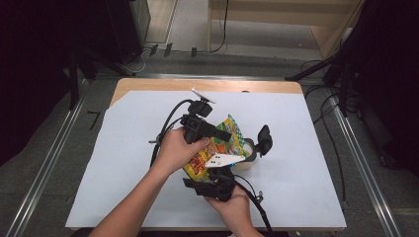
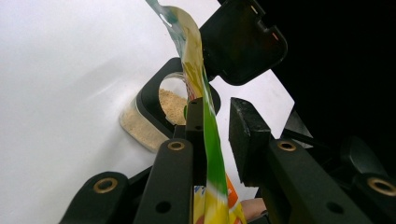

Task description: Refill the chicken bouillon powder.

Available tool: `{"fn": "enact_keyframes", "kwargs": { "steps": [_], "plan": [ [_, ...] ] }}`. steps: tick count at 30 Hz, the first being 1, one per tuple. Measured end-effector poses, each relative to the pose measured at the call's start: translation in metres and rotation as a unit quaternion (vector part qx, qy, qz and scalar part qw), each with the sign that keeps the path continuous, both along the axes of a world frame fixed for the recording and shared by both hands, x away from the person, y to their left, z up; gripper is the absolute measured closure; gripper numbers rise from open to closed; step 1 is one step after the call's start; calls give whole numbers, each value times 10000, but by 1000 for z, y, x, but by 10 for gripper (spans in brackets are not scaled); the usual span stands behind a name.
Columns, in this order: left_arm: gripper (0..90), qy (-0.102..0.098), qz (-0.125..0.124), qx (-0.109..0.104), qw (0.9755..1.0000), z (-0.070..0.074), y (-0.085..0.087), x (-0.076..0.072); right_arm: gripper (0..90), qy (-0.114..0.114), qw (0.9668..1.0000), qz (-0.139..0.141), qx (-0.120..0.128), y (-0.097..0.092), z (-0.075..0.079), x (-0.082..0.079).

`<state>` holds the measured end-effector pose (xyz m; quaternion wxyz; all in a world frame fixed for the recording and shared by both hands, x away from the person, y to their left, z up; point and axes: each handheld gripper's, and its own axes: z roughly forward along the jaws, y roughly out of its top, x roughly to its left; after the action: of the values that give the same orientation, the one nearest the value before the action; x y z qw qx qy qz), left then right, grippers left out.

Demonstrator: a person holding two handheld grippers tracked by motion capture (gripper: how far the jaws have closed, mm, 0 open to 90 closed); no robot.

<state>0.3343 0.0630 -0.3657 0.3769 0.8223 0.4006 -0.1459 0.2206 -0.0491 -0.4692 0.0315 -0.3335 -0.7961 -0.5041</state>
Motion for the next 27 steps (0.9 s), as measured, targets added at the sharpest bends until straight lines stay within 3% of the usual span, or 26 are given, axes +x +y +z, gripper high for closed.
{"fn": "enact_keyframes", "kwargs": {
  "steps": [5, 14, 27],
  "plan": [
    [767, -56, -68, 35, 10000, -6, -1, 1, 609, -127, 9995, 71, -280, 3, -6, -2],
    [795, 77, -90, -70, 9999, -15, 2, 6, 585, -280, 9976, 161, -613, 5, -14, -4],
    [890, 92, -199, -86, 9997, -21, 5, 5, 561, -239, 9966, 211, -759, 5, -24, -1]
  ]
}}
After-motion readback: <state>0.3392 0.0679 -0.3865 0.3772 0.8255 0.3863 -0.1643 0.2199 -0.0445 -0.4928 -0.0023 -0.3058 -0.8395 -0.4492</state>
